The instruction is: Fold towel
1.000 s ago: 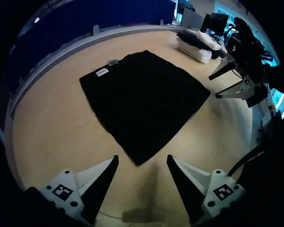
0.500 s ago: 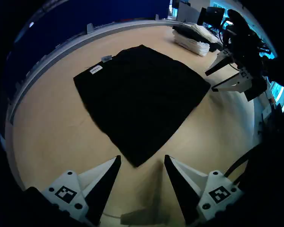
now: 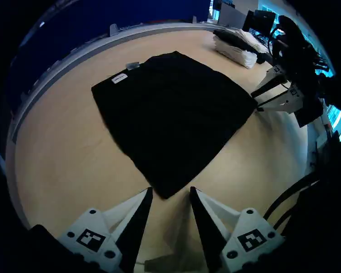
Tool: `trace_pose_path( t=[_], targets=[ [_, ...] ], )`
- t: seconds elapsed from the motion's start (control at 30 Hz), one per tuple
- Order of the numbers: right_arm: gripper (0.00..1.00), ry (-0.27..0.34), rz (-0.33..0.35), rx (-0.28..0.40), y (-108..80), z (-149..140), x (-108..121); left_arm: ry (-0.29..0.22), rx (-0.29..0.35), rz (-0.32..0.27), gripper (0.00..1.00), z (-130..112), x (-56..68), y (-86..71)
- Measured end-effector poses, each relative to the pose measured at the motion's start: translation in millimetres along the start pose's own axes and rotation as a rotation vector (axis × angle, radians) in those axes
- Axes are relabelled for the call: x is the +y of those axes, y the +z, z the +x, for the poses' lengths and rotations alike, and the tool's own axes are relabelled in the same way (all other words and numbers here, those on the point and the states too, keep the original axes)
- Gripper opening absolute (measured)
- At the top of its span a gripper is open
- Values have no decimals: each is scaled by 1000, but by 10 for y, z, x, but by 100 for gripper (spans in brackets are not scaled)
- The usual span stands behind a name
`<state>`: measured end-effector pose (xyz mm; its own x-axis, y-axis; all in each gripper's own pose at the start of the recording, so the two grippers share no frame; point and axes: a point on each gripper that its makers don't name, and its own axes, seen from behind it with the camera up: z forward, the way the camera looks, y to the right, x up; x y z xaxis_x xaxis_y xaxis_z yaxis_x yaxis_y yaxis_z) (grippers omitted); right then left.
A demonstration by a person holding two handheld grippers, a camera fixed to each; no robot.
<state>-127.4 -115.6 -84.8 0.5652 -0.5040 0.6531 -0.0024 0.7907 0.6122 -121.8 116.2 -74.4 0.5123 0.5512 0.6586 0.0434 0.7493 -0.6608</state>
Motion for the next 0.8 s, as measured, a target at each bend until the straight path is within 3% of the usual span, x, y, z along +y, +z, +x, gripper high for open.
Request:
trace_pose_path(
  t=[0.07,0.2,0.33,0.53,0.8],
  targets=[
    [46,-2,-9,2,4,-6,14,-3,0,2,56,-5,-5,-1],
    [42,3,-10,3,4,-12,17,-5,0,11,52,-7,-17,4],
    [31,13,-14,4,5,-9,28,2,-4,19,42,-17,-27,16],
    [27,25,-15,3,10,-4,27,6,-10,41,22,-16,-66,21],
    [21,38,-5,-5,-4,-5,0,13,-9,24,15,-11,-37,13]
  ],
)
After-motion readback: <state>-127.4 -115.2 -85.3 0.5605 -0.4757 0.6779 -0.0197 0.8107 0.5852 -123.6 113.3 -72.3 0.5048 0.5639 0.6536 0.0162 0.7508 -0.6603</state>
